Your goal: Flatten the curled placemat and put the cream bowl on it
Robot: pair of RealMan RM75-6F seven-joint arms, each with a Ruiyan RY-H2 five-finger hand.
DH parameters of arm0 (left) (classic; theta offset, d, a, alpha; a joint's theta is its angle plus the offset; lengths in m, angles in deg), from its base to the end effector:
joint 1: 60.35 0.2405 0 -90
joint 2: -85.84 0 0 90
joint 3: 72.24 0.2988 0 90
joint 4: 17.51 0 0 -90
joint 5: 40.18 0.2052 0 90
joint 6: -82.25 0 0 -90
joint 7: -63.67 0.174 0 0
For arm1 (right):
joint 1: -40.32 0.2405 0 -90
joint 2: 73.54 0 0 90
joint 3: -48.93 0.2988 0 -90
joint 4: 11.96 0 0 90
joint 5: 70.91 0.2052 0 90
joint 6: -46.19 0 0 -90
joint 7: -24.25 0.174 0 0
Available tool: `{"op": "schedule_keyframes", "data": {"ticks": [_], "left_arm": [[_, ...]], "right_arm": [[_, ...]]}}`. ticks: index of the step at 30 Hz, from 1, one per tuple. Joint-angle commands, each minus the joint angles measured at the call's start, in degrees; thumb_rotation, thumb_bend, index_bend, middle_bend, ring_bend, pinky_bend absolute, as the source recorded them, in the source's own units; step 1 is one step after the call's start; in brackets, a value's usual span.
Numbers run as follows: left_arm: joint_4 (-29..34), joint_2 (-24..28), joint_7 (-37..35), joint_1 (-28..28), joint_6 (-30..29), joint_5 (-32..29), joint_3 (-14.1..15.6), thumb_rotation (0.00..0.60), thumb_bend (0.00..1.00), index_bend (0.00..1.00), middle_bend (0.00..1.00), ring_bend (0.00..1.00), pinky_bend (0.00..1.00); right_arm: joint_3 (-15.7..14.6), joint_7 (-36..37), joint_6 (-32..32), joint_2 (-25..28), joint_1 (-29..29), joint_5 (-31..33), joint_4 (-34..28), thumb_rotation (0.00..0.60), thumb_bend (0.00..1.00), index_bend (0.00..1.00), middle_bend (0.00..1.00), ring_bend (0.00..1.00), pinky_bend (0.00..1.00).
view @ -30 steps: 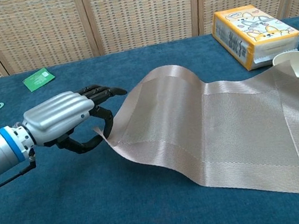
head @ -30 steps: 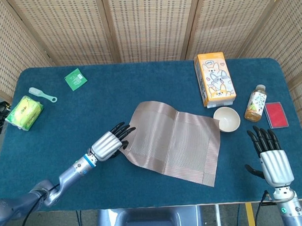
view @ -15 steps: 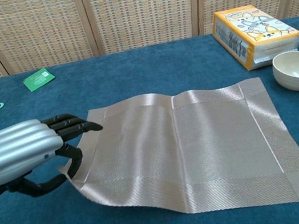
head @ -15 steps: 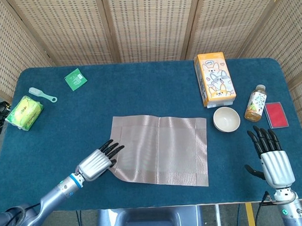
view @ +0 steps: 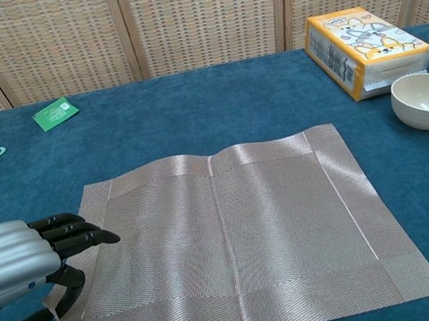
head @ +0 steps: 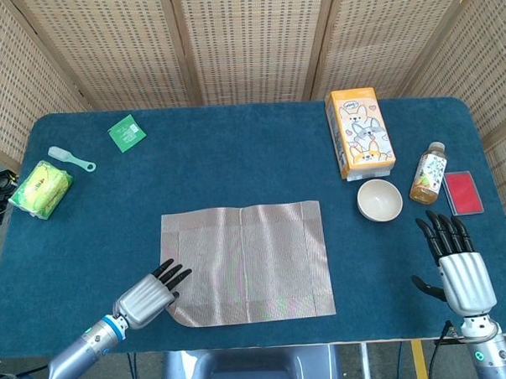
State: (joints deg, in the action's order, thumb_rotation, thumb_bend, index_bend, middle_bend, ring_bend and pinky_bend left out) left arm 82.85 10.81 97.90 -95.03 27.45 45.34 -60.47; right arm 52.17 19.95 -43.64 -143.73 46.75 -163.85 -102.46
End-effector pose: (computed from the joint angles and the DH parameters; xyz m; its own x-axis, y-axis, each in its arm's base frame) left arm -0.2276 0.2512 -0.0077 0.8251 0.2352 0.5136 0.4997 -0.7280 -0.4694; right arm -0.3144 -0.2217 0.1542 0.3911 0.1017 0.9147 -0.9030 -0.1496 0.4027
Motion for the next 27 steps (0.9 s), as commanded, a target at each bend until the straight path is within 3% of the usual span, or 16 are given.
{"op": "schedule_keyframes", "data": {"ticks": [1, 27], "left_arm": [[0.28, 0.13, 0.31, 0.2, 0.38, -0.19, -0.05, 0.6, 0.53, 0.78, 0.0, 0.0, 0.0], [2.61, 2.22, 5.57, 2.05, 1.82, -1.91, 0.42, 0.6, 0.53, 0.78, 0.0, 0.0, 0.0]], "right_arm": [[0.02, -0.02, -0.04, 0.02, -0.03, -0.04, -0.04, 0.6, 0.0, 0.0, 0.0, 0.0, 0.0], [0.02, -0.11, -0.27, 0.52, -0.38, -0.34, -0.71, 0.6, 0.0, 0.0, 0.0, 0.0, 0.0]]}}
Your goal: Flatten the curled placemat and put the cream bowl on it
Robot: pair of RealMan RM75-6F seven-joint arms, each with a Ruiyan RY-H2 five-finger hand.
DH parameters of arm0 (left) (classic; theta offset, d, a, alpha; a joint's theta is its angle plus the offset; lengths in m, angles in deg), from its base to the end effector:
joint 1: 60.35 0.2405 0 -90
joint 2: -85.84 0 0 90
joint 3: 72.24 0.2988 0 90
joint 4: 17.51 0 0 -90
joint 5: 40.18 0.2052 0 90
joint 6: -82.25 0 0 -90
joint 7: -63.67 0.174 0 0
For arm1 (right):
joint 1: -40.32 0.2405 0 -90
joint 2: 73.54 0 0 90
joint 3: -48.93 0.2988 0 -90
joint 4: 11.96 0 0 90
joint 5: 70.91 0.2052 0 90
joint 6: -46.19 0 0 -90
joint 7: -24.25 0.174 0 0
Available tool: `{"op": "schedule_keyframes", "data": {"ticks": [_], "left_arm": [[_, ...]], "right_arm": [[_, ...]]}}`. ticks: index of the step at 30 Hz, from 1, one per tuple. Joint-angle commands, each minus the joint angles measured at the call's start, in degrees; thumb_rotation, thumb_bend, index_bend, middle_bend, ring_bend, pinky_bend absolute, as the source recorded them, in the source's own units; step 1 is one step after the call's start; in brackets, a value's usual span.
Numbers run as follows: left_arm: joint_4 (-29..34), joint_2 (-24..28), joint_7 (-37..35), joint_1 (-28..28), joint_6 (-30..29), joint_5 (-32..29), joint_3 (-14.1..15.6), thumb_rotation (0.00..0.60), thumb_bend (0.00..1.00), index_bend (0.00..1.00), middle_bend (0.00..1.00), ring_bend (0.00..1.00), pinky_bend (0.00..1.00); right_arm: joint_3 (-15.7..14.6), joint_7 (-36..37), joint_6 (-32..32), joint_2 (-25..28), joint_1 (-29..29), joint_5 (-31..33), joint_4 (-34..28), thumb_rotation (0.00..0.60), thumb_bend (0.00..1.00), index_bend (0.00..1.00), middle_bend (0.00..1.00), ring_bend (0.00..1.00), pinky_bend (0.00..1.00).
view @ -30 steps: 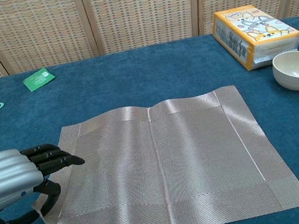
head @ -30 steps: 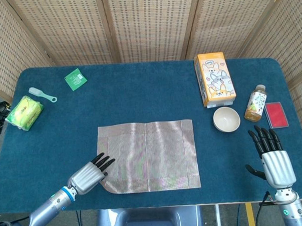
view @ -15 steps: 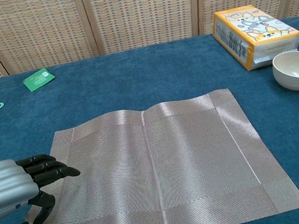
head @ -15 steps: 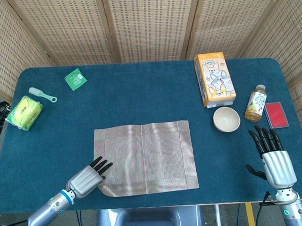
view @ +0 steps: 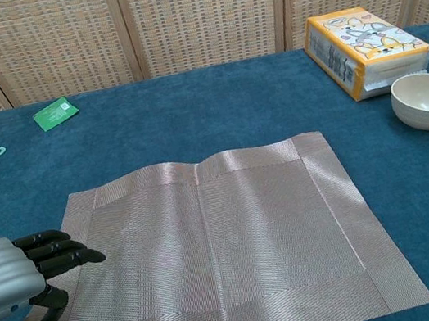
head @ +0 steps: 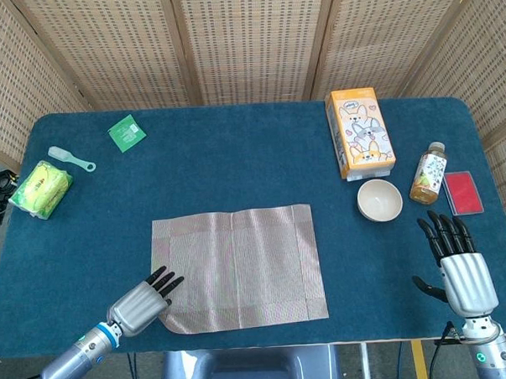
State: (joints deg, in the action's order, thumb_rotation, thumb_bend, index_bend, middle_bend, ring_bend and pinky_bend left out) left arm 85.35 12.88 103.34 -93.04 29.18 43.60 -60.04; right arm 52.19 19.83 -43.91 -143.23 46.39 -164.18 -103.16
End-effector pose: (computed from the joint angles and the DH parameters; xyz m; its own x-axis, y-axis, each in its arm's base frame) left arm -0.2394 0.2376 -0.0011 0.8593 0.2462 0.4484 0.4696 -0.7272 -0.5007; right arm -0.3129 -0.2194 0.1569 0.3894 0.1047 0.9151 -0.9035 -0.1498 0.4016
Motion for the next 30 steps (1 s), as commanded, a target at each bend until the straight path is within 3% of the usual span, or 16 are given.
{"op": "schedule_keyframes", "data": {"ticks": [1, 6, 7, 10, 11, 16, 21, 24, 30], "left_arm": [[0.17, 0.26, 0.22, 0.09, 0.14, -0.28, -0.02, 0.6, 0.53, 0.78, 0.0, 0.0, 0.0], [0.62, 0.97, 0.83, 0.24, 0.53, -0.63, 0.19, 0.6, 0.53, 0.74, 0.0, 0.0, 0.0], [0.69, 1.08, 0.98, 0.26, 0.57, -0.67, 0.23, 0.6, 0.48, 0.68, 0.0, 0.0, 0.0], [1.09, 1.64, 1.76, 0.37, 0.73, -1.12, 0.32, 0.6, 0.08, 0.15, 0.0, 0.0, 0.0], [1.32, 1.83, 1.78, 0.4, 0.75, -1.33, 0.3, 0.6, 0.0, 0.02, 0.0, 0.0, 0.0], [3.87, 6.06, -7.02, 1.03, -3.3, 2.82, -0.86, 0.6, 0.0, 0.0, 0.0, 0.0, 0.0], [3.74, 10.66, -17.61, 3.7, -12.2, 6.7, -3.04, 0.6, 0.0, 0.0, 0.0, 0.0, 0.0], [2.31, 11.54, -21.71, 6.56, -19.1, 4.91, -6.24, 0.6, 0.0, 0.0, 0.0, 0.0, 0.0], [1.16, 11.02, -24.02, 10.58, -26.66, -0.41, -10.9, 0.6, 0.0, 0.0, 0.0, 0.0, 0.0]], "right_arm": [[0.0, -0.01, 0.01, 0.04, -0.02, 0.0, -0.03, 0.6, 0.0, 0.0, 0.0, 0.0, 0.0], [0.06, -0.04, 0.01, 0.09, -0.04, 0.03, -0.15, 0.6, 0.0, 0.0, 0.0, 0.0, 0.0], [0.07, -0.07, 0.01, 0.09, -0.03, 0.01, -0.17, 0.6, 0.0, 0.0, 0.0, 0.0, 0.0], [0.02, -0.22, 0.08, 0.1, -0.06, 0.0, -0.22, 0.6, 0.0, 0.0, 0.0, 0.0, 0.0], [0.01, -0.28, 0.11, 0.09, -0.05, 0.01, -0.23, 0.6, 0.0, 0.0, 0.0, 0.0, 0.0], [0.18, -0.51, 0.78, 0.03, 0.05, 0.77, -0.12, 0.6, 0.0, 0.0, 0.0, 0.0, 0.0], [0.55, -0.85, 2.59, -0.15, 0.6, 2.38, 0.35, 0.6, 0.0, 0.0, 0.0, 0.0, 0.0], [1.18, -1.15, 4.86, -0.32, 1.67, 3.93, 0.85, 0.6, 0.0, 0.0, 0.0, 0.0, 0.0], [2.43, -0.28, 11.08, 0.37, 4.96, 6.67, 0.93, 0.6, 0.0, 0.0, 0.0, 0.0, 0.0]]}}
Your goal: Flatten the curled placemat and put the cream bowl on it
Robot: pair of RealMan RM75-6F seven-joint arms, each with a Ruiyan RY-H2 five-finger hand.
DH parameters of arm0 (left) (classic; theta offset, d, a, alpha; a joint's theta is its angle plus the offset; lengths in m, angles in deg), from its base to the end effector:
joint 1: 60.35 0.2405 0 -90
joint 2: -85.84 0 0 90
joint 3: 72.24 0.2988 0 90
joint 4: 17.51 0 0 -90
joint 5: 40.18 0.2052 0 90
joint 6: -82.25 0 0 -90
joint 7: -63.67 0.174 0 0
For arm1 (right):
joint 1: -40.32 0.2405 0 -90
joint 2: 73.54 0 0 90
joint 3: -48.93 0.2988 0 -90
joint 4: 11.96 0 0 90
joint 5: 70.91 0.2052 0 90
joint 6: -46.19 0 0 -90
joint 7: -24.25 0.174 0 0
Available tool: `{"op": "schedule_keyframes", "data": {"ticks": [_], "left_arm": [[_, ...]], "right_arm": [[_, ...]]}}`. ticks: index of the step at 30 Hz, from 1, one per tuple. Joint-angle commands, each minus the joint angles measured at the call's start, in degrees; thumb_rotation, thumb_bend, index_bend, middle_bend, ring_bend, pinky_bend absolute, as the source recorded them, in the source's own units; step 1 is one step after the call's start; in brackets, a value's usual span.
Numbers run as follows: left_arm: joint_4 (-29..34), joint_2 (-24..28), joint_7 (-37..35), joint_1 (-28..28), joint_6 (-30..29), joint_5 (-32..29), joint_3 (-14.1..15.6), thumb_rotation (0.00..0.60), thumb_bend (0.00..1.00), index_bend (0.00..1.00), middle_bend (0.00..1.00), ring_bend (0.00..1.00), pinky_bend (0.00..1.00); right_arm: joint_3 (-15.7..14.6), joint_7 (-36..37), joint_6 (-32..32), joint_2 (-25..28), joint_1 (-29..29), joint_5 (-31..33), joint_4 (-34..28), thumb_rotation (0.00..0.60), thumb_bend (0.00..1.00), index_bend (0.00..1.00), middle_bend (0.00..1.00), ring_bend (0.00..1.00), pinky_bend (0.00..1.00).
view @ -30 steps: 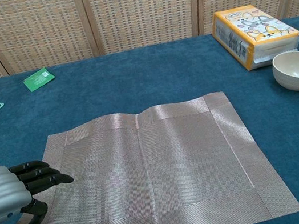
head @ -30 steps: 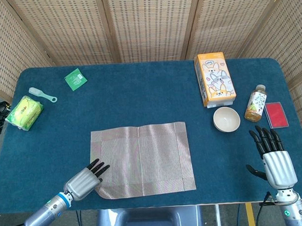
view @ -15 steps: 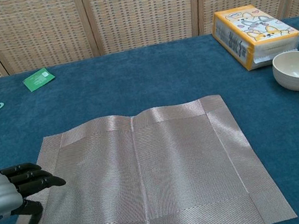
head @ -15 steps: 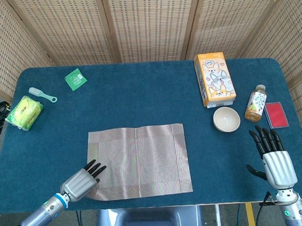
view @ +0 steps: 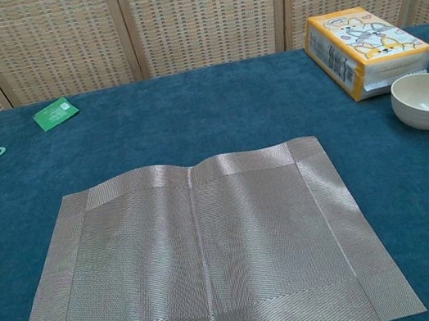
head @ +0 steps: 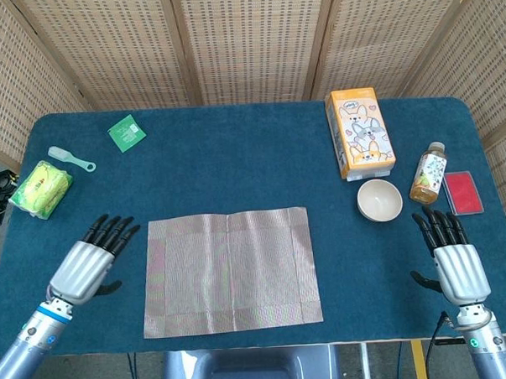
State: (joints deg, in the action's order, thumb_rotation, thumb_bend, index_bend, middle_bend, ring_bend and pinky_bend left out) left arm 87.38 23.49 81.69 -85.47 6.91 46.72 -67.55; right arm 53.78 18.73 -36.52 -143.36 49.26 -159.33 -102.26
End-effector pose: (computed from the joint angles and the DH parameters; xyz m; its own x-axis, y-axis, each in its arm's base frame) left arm -0.2403 0.2757 0.1266 0.5773 0.0994 0.8104 0.7705 -0.3947 -0.5005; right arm -0.3229 -0.2443 0.1459 0.4272 0.0217 0.9039 -0.8967 -0.1180 0.4267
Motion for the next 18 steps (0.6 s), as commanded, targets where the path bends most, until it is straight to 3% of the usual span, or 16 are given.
{"op": "schedule_keyframes", "data": {"ticks": [1, 9, 18], "left_arm": [[-0.83, 0.41, -2.79, 3.6, -5.29, -4.65, -4.12, 0.6, 0.0, 0.0, 0.0, 0.0, 0.0], [-1.27, 1.5, -6.68, 6.08, -6.29, -10.58, -7.11, 0.6, 0.0, 0.0, 0.0, 0.0, 0.0], [-1.77, 2.63, -8.51, 6.94, -5.41, -10.28, -8.1, 0.6, 0.0, 0.0, 0.0, 0.0, 0.0]], "right_arm": [[1.16, 1.16, 5.28, 0.71, 2.93, 2.53, 0.12, 0.6, 0.0, 0.0, 0.0, 0.0, 0.0], [3.35, 2.3, 21.53, 0.35, 11.24, 10.04, 3.63, 0.6, 0.0, 0.0, 0.0, 0.0, 0.0], [6.06, 1.32, 30.76, -8.38, 18.17, 18.33, 16.17, 0.6, 0.0, 0.12, 0.0, 0.0, 0.0]]}}
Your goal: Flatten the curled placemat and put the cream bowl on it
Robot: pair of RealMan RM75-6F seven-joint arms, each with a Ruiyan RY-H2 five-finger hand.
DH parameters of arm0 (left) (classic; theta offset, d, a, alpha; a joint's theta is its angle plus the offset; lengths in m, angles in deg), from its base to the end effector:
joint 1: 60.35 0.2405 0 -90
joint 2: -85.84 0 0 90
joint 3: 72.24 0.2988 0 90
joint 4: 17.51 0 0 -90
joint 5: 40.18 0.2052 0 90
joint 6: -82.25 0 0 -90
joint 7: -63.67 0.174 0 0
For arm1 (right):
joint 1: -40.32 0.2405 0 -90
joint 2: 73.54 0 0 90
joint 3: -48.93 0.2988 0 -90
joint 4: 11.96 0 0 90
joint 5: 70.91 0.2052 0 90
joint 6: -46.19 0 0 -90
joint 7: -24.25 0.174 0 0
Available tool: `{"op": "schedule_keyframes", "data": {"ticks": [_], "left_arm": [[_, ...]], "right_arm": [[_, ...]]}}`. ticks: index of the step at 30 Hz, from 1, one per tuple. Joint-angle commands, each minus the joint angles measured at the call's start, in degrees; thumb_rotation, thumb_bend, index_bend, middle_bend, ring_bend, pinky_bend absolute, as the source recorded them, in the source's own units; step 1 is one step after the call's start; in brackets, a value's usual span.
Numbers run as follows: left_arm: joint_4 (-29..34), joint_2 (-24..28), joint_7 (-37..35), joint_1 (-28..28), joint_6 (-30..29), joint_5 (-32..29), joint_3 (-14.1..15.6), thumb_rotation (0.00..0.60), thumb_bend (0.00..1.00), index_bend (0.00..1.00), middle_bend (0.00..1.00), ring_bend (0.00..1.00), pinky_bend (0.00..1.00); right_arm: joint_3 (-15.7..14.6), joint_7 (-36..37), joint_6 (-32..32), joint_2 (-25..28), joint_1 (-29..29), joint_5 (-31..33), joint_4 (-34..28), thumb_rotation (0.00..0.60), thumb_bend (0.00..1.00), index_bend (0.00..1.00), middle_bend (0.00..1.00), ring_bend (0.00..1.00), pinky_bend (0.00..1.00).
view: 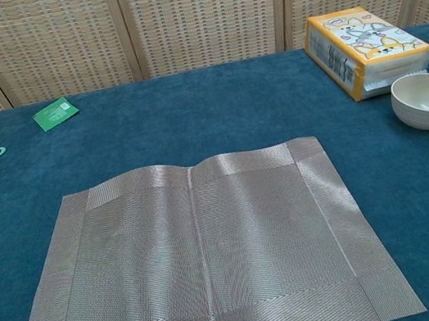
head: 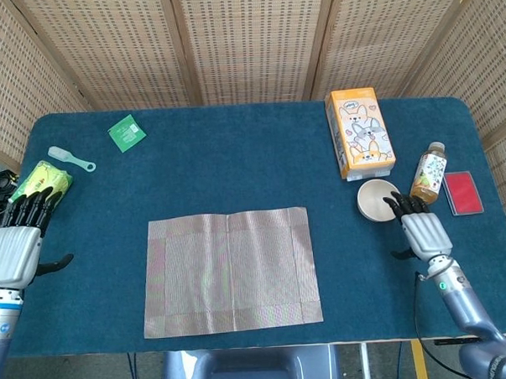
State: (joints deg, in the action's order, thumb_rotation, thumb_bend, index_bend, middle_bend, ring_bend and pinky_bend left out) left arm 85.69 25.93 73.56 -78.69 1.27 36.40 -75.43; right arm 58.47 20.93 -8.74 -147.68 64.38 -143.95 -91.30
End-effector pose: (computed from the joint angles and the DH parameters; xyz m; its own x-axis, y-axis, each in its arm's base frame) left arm -0.2845 0.2839 0.1878 0.4344 -0.0013 0.9007 0.8972 -0.0877 -0.4329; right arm -0.3397 -0.3518 0.0932 0.4340 -0.2675 0.8603 -0.8998 -0.0808 0.4288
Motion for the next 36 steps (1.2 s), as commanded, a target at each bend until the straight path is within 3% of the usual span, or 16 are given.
{"op": "schedule_keyframes", "data": {"ticks": [1, 9, 17, 23, 30, 36], "left_arm": [[-0.1, 0.27, -0.58, 0.19, 0.37, 0.01, -0.34, 0.6, 0.0, 0.0, 0.0, 0.0, 0.0], [-0.21, 0.8, -1.69, 0.58, 0.86, 0.31, -1.01, 0.6, 0.0, 0.0, 0.0, 0.0, 0.0], [-0.37, 0.94, -2.41, 0.74, 1.62, 0.29, -1.54, 0.6, 0.0, 0.0, 0.0, 0.0, 0.0], [-0.37, 1.01, -2.82, 0.91, 1.92, 0.21, -1.92, 0.6, 0.0, 0.0, 0.0, 0.0, 0.0], [-0.52, 1.09, -3.14, 1.04, 2.43, 0.08, -2.3, 0.6, 0.0, 0.0, 0.0, 0.0, 0.0], [-0.45, 1.22, -3.49, 1.16, 2.89, 0.13, -2.58, 0.6, 0.0, 0.0, 0.0, 0.0, 0.0]], "right_arm": [[1.55, -1.12, 3.31, -4.78, 3.48, 3.46, 6.23, 0.6, 0.0, 0.14, 0.0, 0.0, 0.0], [2.54, -1.91, 6.01, -9.1, 6.22, 6.76, 12.46, 0.6, 0.1, 0.35, 0.0, 0.0, 0.0], [2.64, -1.59, 6.0, -12.51, 7.58, 7.03, 16.7, 0.6, 0.43, 0.48, 0.0, 0.0, 0.0], [2.68, 0.14, 5.98, -14.71, 8.31, 6.49, 19.41, 0.6, 0.6, 0.62, 0.0, 0.0, 0.0], [2.5, 1.88, 3.67, -15.28, 8.07, 4.82, 19.92, 0.6, 0.62, 0.67, 0.0, 0.0, 0.0], [1.83, 5.06, -5.85, -12.37, 4.8, -0.35, 13.6, 0.6, 0.63, 0.69, 0.0, 0.0, 0.0]]}}
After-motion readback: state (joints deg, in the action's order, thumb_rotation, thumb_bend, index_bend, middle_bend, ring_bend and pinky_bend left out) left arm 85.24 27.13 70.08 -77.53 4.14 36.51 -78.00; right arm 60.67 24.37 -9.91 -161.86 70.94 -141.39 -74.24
